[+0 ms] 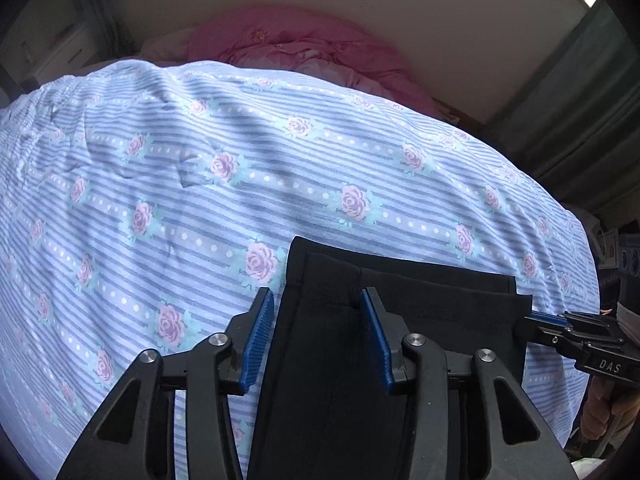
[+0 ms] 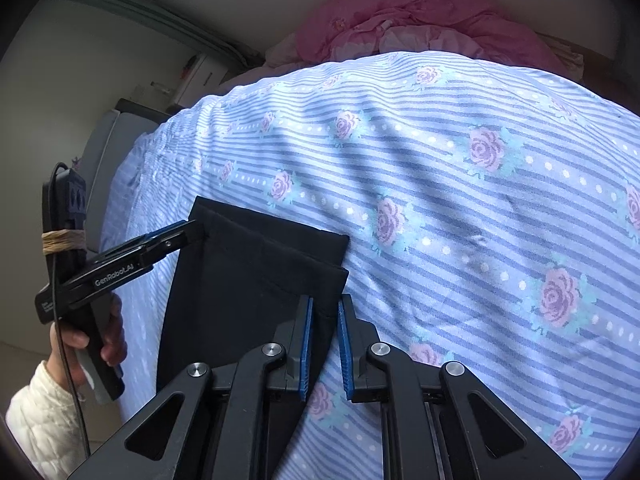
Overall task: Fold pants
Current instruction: 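Lower both tools onto the folded trouser edge, then close the right tool on the trouser edge while the left tool closes beside it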
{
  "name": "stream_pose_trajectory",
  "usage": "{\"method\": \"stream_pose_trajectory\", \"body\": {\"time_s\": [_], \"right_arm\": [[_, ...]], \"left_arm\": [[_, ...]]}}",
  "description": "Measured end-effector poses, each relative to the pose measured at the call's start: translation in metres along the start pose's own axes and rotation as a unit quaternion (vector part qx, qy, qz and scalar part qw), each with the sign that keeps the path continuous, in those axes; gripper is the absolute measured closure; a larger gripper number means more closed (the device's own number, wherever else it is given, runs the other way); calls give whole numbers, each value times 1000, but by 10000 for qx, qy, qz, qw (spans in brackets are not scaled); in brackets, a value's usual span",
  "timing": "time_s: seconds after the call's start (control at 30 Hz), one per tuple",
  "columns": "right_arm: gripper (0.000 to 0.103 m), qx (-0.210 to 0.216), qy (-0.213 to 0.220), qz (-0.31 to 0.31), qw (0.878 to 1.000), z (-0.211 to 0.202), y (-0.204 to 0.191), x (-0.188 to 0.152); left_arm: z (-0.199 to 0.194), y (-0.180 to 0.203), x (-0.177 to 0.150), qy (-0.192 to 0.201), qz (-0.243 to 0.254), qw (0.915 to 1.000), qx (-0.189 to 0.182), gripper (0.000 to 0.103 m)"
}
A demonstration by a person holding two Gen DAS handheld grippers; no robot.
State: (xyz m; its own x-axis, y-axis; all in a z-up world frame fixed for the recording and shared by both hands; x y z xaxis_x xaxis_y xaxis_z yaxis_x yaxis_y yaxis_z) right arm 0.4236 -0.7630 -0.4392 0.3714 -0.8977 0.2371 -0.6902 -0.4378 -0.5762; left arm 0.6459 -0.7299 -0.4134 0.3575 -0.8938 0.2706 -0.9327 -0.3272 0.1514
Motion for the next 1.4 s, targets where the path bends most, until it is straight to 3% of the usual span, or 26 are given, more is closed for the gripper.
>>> {"method": "stream_pose_trajectory", "body": {"time_s": [0.17,0.33,0.53,0.83,1.03,1.07,1.1,1.17,1.3,1.4], "right_arm": [[89,3,-9,-10,10000,3,0,0],[89,0,-14,25,10000,6,0,-1],[89,11,-29,23,10000,7,0,-1],[89,5,-30,38,10000,8,3,-1],[89,-15,-24,27,10000,9,2,-1],[89,-18,-19,26,10000,9,2,-1],[89,-30,-18,7,10000,10,2,-2],[89,-73,53,-88,9999,5,-1,-1],[94,-109,388,-269,9988,-12,-14,8],[94,-182,520,-322,9980,-15,-19,24]], "left_arm": [[-13,5,8,335,182,9991,192,62],[-8,9,10,148,385,9991,128,63],[4,2,6,39,-9,10000,-33,67],[-4,14,3,84,406,9991,65,68],[13,3,0,-99,-72,9997,-194,67],[14,3,-2,-133,-120,9995,-241,69],[15,4,-4,-178,-170,9992,-314,82],[13,3,-5,-155,-121,9996,-197,97],[-4,4,1,145,-75,9994,-301,98],[1,-1,9,135,-157,9996,-176,98]]}}
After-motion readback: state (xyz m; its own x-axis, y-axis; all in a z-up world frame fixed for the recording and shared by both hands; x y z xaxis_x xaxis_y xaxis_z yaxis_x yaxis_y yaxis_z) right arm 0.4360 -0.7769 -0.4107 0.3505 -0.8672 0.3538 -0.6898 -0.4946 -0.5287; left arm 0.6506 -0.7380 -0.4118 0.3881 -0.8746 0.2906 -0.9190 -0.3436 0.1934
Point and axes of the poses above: each gripper's, at about its wrist camera, not at the fingertips, and z roughly the way its jaws point, y to its right, x to its top, the point moved 7 cm from there along z, roughly the way its jaws point, and after that the axes turned 5 degrees about -z, right-handed, at the moved point
